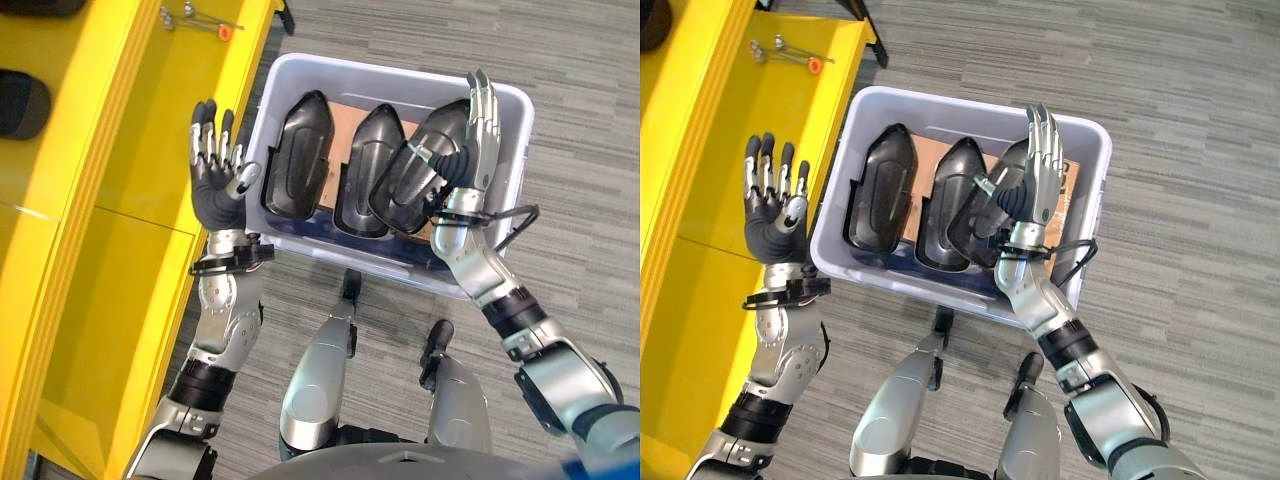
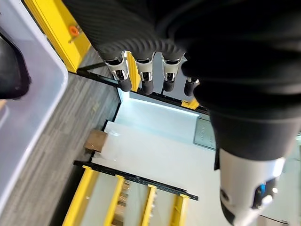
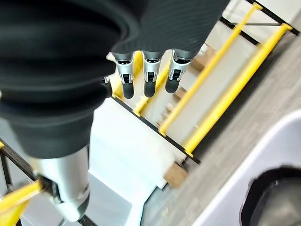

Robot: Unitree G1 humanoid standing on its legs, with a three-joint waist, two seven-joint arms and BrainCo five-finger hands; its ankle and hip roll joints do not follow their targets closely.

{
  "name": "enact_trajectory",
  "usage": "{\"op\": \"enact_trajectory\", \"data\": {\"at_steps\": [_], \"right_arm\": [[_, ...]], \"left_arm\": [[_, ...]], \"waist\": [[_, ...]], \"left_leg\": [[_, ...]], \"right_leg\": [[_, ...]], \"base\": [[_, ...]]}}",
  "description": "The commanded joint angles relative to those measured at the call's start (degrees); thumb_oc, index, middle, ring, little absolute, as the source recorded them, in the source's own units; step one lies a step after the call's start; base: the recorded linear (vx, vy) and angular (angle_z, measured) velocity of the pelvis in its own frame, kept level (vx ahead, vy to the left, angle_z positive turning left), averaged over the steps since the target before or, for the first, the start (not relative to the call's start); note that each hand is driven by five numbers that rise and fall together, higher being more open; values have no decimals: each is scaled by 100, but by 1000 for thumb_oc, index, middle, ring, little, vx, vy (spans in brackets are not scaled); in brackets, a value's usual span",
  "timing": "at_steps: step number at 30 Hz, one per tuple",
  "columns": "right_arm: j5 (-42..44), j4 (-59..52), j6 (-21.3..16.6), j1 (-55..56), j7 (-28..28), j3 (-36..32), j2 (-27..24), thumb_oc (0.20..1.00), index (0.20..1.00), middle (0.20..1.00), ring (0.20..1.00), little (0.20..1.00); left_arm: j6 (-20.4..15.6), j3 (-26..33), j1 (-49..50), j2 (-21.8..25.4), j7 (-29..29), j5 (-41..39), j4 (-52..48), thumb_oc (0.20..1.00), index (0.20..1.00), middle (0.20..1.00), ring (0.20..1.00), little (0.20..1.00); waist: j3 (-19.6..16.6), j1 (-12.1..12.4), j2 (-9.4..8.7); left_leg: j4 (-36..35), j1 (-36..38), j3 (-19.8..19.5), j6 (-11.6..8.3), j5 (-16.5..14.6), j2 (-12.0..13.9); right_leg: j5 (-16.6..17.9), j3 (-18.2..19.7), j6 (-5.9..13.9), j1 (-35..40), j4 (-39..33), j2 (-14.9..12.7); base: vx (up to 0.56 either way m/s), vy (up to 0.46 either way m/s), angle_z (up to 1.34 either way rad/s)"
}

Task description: Move parts from the plastic box to the shelf.

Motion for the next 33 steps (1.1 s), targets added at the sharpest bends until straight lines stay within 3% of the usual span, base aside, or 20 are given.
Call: {"op": "enact_trajectory", "data": {"at_steps": [1, 4, 13, 17, 21, 25, 27, 29, 33], "right_arm": [[203, -314, -194, 10, -109, -97, 53, 1000, 1000, 1000, 1000, 1000], [982, -549, -92, 664, 141, -88, 122, 1000, 1000, 1000, 1000, 1000], [1916, -183, 19, 1069, 859, 316, 438, 1000, 1000, 1000, 1000, 1000], [2085, 412, 123, 774, 713, 532, 622, 1000, 1000, 1000, 1000, 1000], [2088, 689, 24, 455, 609, 461, 656, 1000, 1000, 1000, 1000, 1000], [2295, 768, 160, 212, 568, 347, 692, 1000, 1000, 1000, 1000, 1000], [2485, 811, 232, 161, 433, 323, 715, 1000, 1000, 1000, 1000, 1000], [3271, 974, 294, 135, 308, 201, 775, 1000, 1000, 1000, 1000, 1000], [3430, 1085, 101, 223, 364, 34, 840, 1000, 1000, 1000, 1000, 1000]], "left_arm": [[-539, 212, 85, -43, 102, 172, -619, 1000, 1000, 1000, 1000, 1000], [-677, 248, 301, -150, 289, 229, -772, 1000, 1000, 1000, 1000, 1000], [-815, 88, 341, -222, 623, 501, -833, 1000, 1000, 1000, 1000, 1000], [-714, -37, 159, -213, 657, 505, -784, 1000, 1000, 1000, 1000, 1000], [-629, -86, 55, -195, 636, 468, -748, 1000, 1000, 1000, 1000, 1000], [-483, -135, 3, -175, 666, 573, -738, 1000, 1000, 1000, 1000, 1000], [-447, -155, -19, -169, 680, 559, -724, 1000, 1000, 1000, 1000, 1000], [-452, -164, -18, -166, 630, 540, -703, 1000, 1000, 1000, 1000, 1000], [-476, -166, 15, -173, 629, 567, -719, 1000, 1000, 1000, 1000, 1000]], "waist": [[-112, -83, -71], [-35, -273, -28], [47, -370, 37], [85, -264, 88], [88, -187, 104], [100, -125, 108], [110, -116, 112], [125, -103, 124], [146, -107, 128]], "left_leg": [[53, -372, -83, -46, 166, -21], [37, -302, 20, -26, 134, 15], [-2, -250, 122, -14, 128, 4], [-17, -248, 74, 5, 165, -39], [9, -271, 22, 9, 171, -59], [28, -282, -15, 12, 175, -76], [36, -272, -20, 16, 170, -80], [48, -272, -25, 21, 168, -84], [32, -245, -14, 37, 158, -81]], "right_leg": [[362, 191, -303, 209, -218, 44], [360, 287, -302, 19, -53, 24], [360, 311, -295, -180, 122, -37], [379, 241, -308, -240, 216, -65], [380, 198, -311, -254, 264, -79], [388, 162, -323, -262, 296, -83], [388, 161, -326, -271, 322, -88], [386, 157, -339, -279, 348, -92], [386, 159, -338, -292, 369, -92]], "base": [[2, 68, -6], [-6, 133, -14], [-5, 51, -13], [0, -18, 3], [16, -30, 12], [16, -30, 9], [14, -17, 4], [15, -5, 5], [4, 1, 1]]}}
